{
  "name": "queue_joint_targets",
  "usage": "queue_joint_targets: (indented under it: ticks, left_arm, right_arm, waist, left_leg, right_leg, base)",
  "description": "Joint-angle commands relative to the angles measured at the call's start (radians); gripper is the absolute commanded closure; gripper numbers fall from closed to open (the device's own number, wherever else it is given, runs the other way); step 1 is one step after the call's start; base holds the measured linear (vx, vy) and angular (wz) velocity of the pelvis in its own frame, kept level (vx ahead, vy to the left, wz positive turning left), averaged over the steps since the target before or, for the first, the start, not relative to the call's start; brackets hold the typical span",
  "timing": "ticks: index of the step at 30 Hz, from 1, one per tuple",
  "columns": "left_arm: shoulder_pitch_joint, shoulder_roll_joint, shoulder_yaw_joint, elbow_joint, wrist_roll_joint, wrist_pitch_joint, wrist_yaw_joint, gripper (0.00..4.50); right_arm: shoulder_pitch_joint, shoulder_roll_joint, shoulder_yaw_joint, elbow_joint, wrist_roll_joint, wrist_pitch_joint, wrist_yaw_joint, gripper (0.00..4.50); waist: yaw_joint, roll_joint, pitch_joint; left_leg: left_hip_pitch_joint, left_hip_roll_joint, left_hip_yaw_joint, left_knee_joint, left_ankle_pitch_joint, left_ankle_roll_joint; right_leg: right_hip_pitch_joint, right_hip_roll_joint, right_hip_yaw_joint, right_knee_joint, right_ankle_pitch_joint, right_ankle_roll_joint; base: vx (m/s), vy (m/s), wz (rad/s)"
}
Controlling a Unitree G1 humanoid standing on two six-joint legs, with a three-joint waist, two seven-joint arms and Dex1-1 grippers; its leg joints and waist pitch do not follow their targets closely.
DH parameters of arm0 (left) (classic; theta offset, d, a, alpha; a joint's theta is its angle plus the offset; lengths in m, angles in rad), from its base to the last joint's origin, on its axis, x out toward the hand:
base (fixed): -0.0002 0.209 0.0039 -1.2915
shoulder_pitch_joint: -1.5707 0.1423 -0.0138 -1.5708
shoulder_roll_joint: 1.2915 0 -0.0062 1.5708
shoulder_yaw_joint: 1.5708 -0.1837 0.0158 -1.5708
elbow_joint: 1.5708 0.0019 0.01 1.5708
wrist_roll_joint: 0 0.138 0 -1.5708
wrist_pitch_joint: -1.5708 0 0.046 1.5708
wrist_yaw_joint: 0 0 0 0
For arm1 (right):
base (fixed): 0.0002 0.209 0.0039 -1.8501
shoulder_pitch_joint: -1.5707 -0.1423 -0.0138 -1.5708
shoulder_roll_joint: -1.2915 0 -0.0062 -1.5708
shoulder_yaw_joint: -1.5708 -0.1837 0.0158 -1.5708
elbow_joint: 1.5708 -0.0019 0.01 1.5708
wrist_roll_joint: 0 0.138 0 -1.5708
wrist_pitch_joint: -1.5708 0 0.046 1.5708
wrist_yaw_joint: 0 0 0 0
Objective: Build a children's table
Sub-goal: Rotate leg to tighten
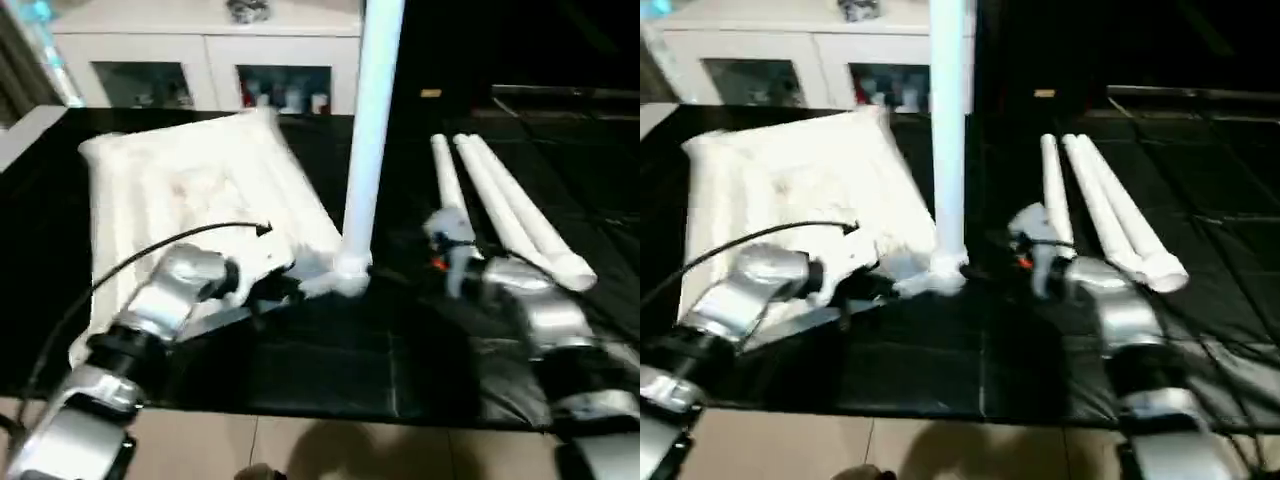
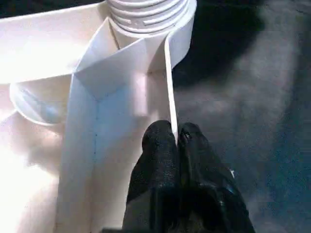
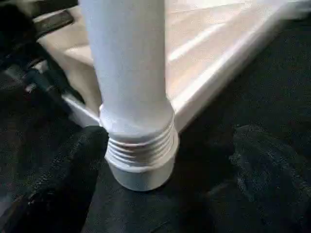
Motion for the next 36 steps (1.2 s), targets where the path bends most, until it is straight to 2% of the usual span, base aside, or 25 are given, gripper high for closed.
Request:
queue_joint_targets:
  ticks: [1, 5, 10, 11, 13, 19, 20, 25, 26, 36]
  left_arm:
    - [-0.017, -0.003, -0.064, -0.003, 0.022, -0.054, -0.075, 4.5]
    - [-0.029, 0.011, -0.092, 0.029, 0.032, -0.129, -0.143, 4.5]
    - [-0.037, 0.021, -0.106, 0.051, 0.034, -0.177, -0.2, 4.5]
    - [-0.037, 0.022, -0.108, 0.052, 0.033, -0.182, -0.207, 4.5]
    - [-0.039, 0.025, -0.11, 0.06, 0.033, -0.199, -0.225, 4.5]
    - [-0.05, 0.023, -0.104, 0.093, 0.037, -0.224, -0.229, 4.5]
    - [-0.05, 0.023, -0.104, 0.094, 0.037, -0.225, -0.229, 4.5]
    - [-0.05, 0.022, -0.099, 0.104, 0.036, -0.232, -0.233, 4.5]
    - [-0.049, 0.023, -0.099, 0.104, 0.036, -0.233, -0.234, 4.5]
    - [-0.046, 0.022, -0.084, 0.119, 0.029, -0.218, -0.23, 4.5]
  right_arm:
    - [0.005, -0.016, 0.032, -0.04, 0.001, -0.012, 0.069, 0.11]
    - [0.014, -0.036, 0.087, -0.055, -0.017, -0.041, 0.147, 0.11]
    - [0.016, -0.034, 0.117, -0.06, -0.024, -0.048, 0.196, 0.11]
    - [0.016, -0.034, 0.12, -0.06, -0.025, -0.046, 0.2, 0.35]
    - [0.013, -0.037, 0.127, -0.057, -0.023, -0.042, 0.21, 0.46]
    - [0.015, -0.044, 0.136, -0.056, -0.014, -0.024, 0.244, 0.94]
    - [0.015, -0.044, 0.136, -0.056, -0.014, -0.023, 0.246, 1.2]
    - [0.021, -0.043, 0.138, -0.055, -0.012, -0.015, 0.256, 1.4]
    - [0.023, -0.041, 0.138, -0.055, -0.012, -0.013, 0.256, 1.62]
    - [0.034, -0.026, 0.142, -0.059, 0.003, 0.009, 0.263, 1.78]
  waist:
    - [-0.001, 0.005, -0.073]
    - [0.012, 0.005, -0.072]
    - [0.01, 0.001, -0.073]
    - [0.01, 0.002, -0.073]
    - [0.01, 0.001, -0.073]
    - [0.01, 0.0, -0.075]
    - [0.011, 0.0, -0.074]
    - [0.012, -0.001, -0.074]
    - [0.012, 0.0, -0.074]
    - [0.012, -0.002, -0.074]
  left_leg:
    - [0.027, 0.072, -0.028, -0.063, -0.206, 0.053]
    - [0.029, 0.074, -0.028, -0.064, -0.222, 0.043]
    - [0.028, 0.074, -0.029, -0.065, -0.225, 0.039]
    - [0.027, 0.073, -0.029, -0.065, -0.222, 0.04]
    - [0.026, 0.073, -0.029, -0.064, -0.219, 0.043]
    - [0.026, 0.073, -0.028, -0.062, -0.205, 0.048]
    - [0.026, 0.073, -0.028, -0.062, -0.205, 0.048]
    - [0.027, 0.073, -0.028, -0.062, -0.208, 0.046]
    - [0.027, 0.073, -0.028, -0.062, -0.207, 0.046]
    - [0.026, 0.073, -0.028, -0.062, -0.199, 0.049]
  right_leg:
    - [0.047, -0.097, 0.054, -0.07, -0.146, -0.207]
    - [0.046, -0.101, 0.055, -0.072, -0.17, -0.206]
    - [0.047, -0.101, 0.055, -0.071, -0.169, -0.209]
    - [0.048, -0.102, 0.055, -0.07, -0.168, -0.21]
    - [0.048, -0.102, 0.054, -0.071, -0.171, -0.21]
    - [0.049, -0.101, 0.054, -0.069, -0.16, -0.213]
    - [0.048, -0.103, 0.054, -0.069, -0.163, -0.212]
    - [0.049, -0.103, 0.054, -0.071, -0.183, -0.208]
    - [0.048, -0.103, 0.054, -0.071, -0.182, -0.208]
    - [0.048, -0.103, 0.054, -0.069, -0.177, -0.211]
  base:
    - [0.0, 0.0, 0.0]
    - [0.0, 0.0, 0.0]
    - [0.0, 0.0, 0.0]
    - [0.0, 0.0, 0.0]
    - [0.0, 0.0, 0.0]
    - [0.0, 0.0, 0.0]
    - [0.0, 0.0, 0.0]
    - [0.0, 0.0, 0.0]
    - [0.0, 0.0, 0.0]
    - [0.0, 0.0, 0.0]
